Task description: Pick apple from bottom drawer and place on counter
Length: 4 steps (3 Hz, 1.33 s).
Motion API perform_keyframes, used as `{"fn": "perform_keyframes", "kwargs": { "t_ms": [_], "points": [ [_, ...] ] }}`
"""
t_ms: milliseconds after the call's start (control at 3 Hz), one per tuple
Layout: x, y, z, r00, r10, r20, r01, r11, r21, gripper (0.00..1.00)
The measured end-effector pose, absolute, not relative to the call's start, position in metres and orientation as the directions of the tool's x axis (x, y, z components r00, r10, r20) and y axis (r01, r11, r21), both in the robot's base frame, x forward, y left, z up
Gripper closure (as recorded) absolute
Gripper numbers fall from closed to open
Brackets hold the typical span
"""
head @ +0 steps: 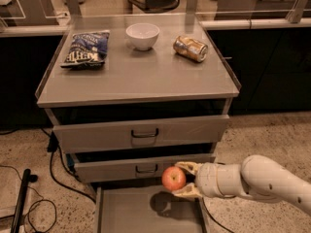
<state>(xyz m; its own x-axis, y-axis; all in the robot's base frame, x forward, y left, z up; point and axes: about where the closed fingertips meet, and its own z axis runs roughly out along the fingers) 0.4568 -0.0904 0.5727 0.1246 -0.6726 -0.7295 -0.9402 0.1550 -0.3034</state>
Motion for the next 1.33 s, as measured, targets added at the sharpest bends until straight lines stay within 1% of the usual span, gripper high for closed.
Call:
{"fn": "perform_keyframes", "kwargs": {
  "t_ms": [667, 1000, 1333],
  "points": [
    [0.442, -0.089, 0.699, 0.262, -0.644, -0.719, -0.904, 0.096, -0.416, 1.00],
    [0.440, -0.086, 0.799, 0.334, -0.642, -0.690, -0.867, 0.078, -0.492, 1.00],
    [0.457, -0.088, 0.860, 0.357, -0.655, -0.666, -0.834, 0.099, -0.544, 1.00]
  ]
}}
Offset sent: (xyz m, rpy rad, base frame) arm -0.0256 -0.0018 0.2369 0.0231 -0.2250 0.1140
